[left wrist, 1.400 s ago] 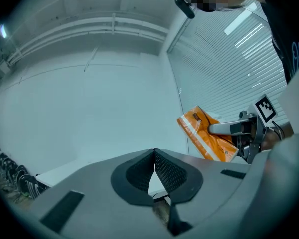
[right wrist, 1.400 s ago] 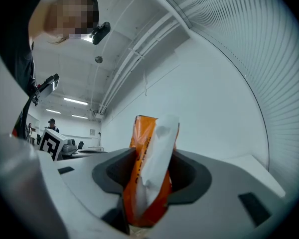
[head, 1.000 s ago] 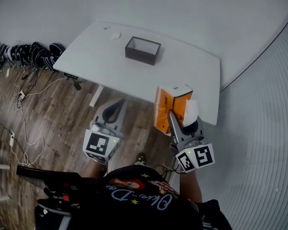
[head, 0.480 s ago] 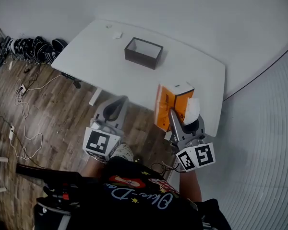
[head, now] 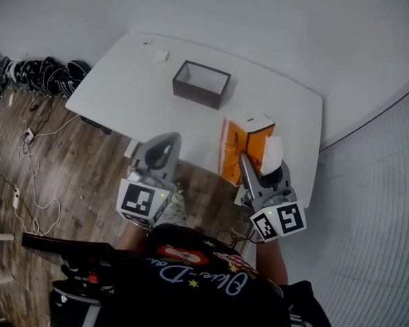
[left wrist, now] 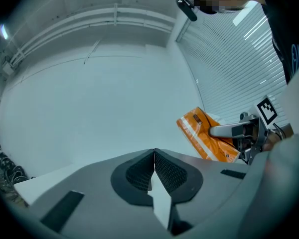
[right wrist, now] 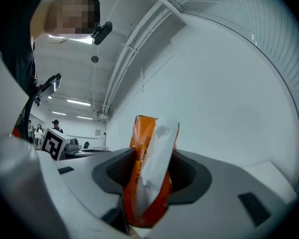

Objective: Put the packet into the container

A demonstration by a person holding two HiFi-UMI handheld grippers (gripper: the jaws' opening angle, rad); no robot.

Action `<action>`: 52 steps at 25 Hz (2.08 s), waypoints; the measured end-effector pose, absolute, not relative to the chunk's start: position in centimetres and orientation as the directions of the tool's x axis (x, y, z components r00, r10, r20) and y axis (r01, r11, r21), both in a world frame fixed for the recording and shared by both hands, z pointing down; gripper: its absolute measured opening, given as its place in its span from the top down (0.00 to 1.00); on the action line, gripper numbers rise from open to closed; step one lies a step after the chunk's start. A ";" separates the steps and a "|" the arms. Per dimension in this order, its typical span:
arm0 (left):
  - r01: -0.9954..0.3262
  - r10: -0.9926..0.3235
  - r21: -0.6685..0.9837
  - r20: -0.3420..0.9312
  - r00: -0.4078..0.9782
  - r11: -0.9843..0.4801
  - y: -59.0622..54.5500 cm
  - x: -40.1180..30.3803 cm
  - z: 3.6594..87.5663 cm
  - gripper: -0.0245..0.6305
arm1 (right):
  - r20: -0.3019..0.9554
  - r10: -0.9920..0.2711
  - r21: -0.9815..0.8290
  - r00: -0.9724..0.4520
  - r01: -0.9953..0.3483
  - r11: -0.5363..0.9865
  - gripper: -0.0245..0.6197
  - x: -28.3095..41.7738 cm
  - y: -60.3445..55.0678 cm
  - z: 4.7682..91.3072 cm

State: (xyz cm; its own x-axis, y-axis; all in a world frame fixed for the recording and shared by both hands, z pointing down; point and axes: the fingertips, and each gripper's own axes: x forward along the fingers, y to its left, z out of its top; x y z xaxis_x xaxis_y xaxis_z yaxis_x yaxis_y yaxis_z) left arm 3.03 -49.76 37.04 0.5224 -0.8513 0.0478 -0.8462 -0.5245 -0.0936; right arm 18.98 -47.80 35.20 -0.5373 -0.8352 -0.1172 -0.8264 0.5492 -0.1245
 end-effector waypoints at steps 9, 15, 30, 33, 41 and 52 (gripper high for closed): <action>-0.822 -0.828 -0.125 -0.003 0.561 -0.556 -50.3 2.5 35.0 0.95 | -0.142 -0.850 -0.098 -0.508 -0.847 0.522 0.65 18.0 -47.8 33.3; -0.821 -0.826 -0.105 0.010 0.564 -0.562 -61.4 -1.4 34.6 0.95 | -0.123 -0.860 -0.093 -0.495 -0.857 0.507 0.65 14.5 -58.4 32.7; -0.730 -0.734 -0.100 0.002 0.679 -0.676 -74.4 -2.1 35.8 0.95 | -0.106 -0.897 -0.078 -0.429 -0.896 0.437 0.65 11.7 -70.9 34.2; -0.729 -0.733 -0.101 0.000 0.680 -0.677 -75.0 -2.0 36.5 0.95 | -0.104 -0.903 -0.066 -0.416 -0.903 0.424 0.65 12.1 -70.8 34.6; -0.737 -0.742 -0.092 0.032 0.670 -0.670 -75.4 -1.0 36.9 0.95 | -0.081 -0.919 -0.059 -0.387 -0.918 0.392 0.65 15.1 -70.0 34.8; -0.775 -0.779 -0.083 0.035 0.626 -0.626 -78.0 -1.6 35.9 0.95 | 0.045 -0.829 0.139 -0.557 -0.818 0.558 0.65 13.3 -75.8 35.3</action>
State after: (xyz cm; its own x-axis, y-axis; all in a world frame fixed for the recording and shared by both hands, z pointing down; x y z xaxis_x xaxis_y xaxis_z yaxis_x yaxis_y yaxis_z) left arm -1.59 -77.97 35.87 0.6256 -0.7793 0.0351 -0.7753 -0.6261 -0.0830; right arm 13.31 -75.78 35.32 -0.5574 -0.8290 0.0450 -0.8184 0.5577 0.1386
